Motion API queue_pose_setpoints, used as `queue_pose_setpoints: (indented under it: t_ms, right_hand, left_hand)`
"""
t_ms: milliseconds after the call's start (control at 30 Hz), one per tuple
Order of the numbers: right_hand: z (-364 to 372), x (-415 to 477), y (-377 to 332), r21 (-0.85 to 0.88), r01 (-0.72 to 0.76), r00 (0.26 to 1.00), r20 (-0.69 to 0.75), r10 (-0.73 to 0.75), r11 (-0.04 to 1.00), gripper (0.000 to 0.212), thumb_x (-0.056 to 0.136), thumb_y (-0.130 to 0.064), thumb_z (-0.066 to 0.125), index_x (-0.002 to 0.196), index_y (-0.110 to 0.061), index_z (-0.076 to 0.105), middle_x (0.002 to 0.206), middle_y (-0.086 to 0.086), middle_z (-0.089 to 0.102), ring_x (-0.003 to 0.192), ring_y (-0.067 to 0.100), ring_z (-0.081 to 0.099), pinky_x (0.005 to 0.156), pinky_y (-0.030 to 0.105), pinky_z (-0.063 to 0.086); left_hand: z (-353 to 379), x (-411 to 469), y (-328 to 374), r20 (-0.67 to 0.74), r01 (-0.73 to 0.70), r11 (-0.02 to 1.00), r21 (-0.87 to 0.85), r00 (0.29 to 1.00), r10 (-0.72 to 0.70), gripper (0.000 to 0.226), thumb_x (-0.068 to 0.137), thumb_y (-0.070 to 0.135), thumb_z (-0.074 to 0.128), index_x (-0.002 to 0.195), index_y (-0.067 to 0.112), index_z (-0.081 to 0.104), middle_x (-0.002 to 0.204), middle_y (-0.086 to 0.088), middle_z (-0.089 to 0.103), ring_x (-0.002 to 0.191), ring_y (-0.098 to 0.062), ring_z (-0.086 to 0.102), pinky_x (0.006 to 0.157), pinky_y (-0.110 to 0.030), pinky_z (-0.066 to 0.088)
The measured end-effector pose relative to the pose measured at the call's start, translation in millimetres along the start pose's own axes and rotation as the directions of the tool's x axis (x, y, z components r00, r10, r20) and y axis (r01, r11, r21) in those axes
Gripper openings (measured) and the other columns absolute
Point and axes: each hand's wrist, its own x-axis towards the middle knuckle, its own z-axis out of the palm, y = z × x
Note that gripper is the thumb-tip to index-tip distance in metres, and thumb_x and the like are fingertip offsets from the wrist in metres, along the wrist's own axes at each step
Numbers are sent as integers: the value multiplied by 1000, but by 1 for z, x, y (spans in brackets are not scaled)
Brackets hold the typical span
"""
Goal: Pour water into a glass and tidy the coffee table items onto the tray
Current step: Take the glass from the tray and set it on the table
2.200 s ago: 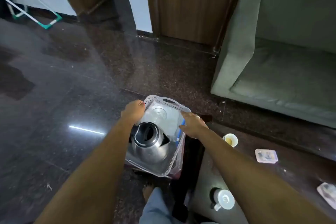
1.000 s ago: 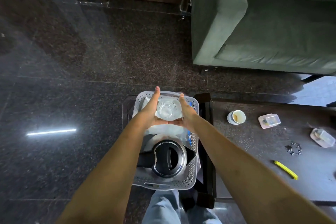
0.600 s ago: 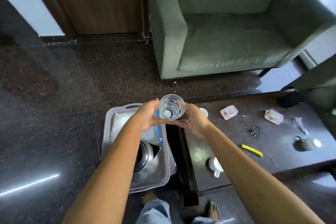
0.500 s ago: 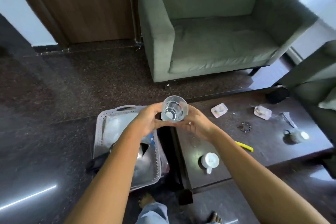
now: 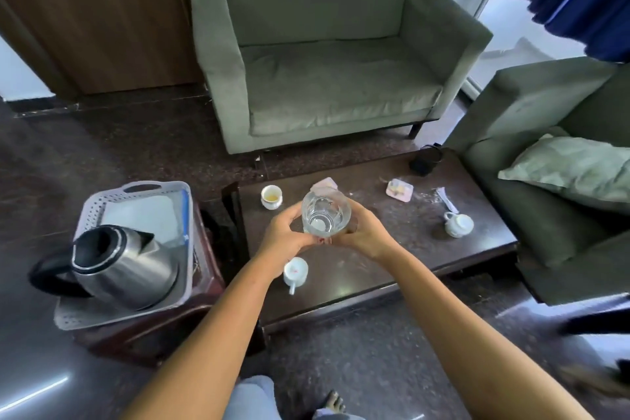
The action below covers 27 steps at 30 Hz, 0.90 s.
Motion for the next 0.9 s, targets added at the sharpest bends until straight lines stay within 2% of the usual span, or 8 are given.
queue_pose_setpoints:
  t_ms: [100,200,333,467,567,700,833,900]
  right_hand:
    - [-29,-12,10,-76,11,1000,-21,-13,997,74,64,-16,85,127,-34,52,107,-8,69,97,19,66,87,38,55]
    - [-48,-14,25,-76,-9,999,-51,5,997,75,63,-15,84,127,-36,50,110,-10,66,100,17,64,83,31,55]
    - [-67,-4,42,-154,-23,997,-81,11,988,77,61,-24,87,128,-33,49,107,-12,65,88,13,64,69,23,51]
    - [-86,23,68,-217,-44,993,-120,18,975,77,57,-27,89,125,-25,53,113,-7,64,101,12,62,86,32,54]
    - [-101,52,94,-286,-76,990,-136,38,955,80,55,-30,90,126,-20,54,116,0,61,110,19,57,92,40,50]
    - [-113,97,139,-351,-133,985,-150,84,927,85,56,-34,90,131,-16,52,124,4,57,118,20,50,98,33,44]
    - [-121,128,189,-355,-206,976,-142,165,912,92,58,-30,89,137,-15,44,134,6,51,126,21,45,103,29,36]
    - [-126,140,215,-359,-218,974,-144,177,908,91,58,-29,88,137,-16,44,133,6,52,124,21,47,98,26,36]
  left_hand:
    - [30,-2,8,-38,-28,990,141,999,34,75,57,17,88,125,27,59,115,13,64,115,-7,52,97,-27,40]
    - [51,7,12,-31,-37,976,216,999,45,77,57,17,89,127,25,58,118,9,65,112,-9,54,93,-25,40]
    - [79,32,8,-33,-27,961,275,999,37,76,56,17,89,126,25,59,119,5,67,106,-12,56,85,-24,41]
    - [103,69,-2,-49,25,939,342,999,-9,75,58,20,87,126,32,58,117,2,68,106,-25,62,80,-26,47]
    - [118,105,-11,-29,44,928,370,999,-35,77,56,21,88,127,31,58,123,2,66,114,-18,59,88,-25,46]
    - [138,158,-31,-58,96,910,404,995,-79,73,58,21,87,125,31,59,122,2,67,113,-18,59,78,-17,38]
    - [163,203,-61,-65,151,869,471,989,-136,67,64,23,82,126,32,57,122,0,67,112,-24,61,81,-23,43]
    - [177,222,-80,-63,178,851,494,984,-169,67,67,24,80,128,33,54,124,2,66,113,-24,60,86,-27,47]
